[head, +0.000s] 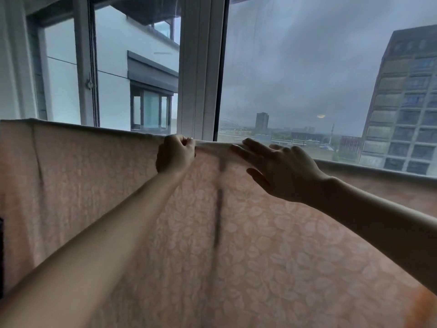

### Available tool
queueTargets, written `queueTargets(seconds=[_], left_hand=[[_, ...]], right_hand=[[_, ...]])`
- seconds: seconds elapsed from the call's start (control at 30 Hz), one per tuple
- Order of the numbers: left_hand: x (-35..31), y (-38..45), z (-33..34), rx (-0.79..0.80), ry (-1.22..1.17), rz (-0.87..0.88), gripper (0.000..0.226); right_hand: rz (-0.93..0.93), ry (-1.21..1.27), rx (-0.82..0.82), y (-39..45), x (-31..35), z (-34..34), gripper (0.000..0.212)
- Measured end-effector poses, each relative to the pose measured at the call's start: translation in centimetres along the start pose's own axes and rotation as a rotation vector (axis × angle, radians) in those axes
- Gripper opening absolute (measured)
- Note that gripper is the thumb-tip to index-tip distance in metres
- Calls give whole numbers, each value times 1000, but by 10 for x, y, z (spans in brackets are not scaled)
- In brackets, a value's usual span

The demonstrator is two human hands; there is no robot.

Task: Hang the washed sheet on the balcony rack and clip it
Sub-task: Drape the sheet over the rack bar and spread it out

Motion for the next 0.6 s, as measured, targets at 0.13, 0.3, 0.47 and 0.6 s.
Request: queueTargets(seconds=[0.13,0.3,0.47,0.6], left_hand=[[26,-2,-20,-64,-27,51,36],[29,-3,-31,-68,-40,130,33],[41,-9,-20,27,1,131,30],[49,-2,-13,106,-21,90,28]], right_hand=[[2,-46,-21,6,12,-4,56],[4,-24,-4,35,16,0,57],[-47,-43,20,73,36,12,58],[-78,-75,63,96,40,27,58]])
Point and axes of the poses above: each hand's wrist, its own y-axis towards the middle knuckle, its own z-axis out of the palm, x = y × z, the point moved 10 cm from there along y, towards the middle knuckle, and after that the axes turned 12 degrees about -z, right-handed, at the moved point
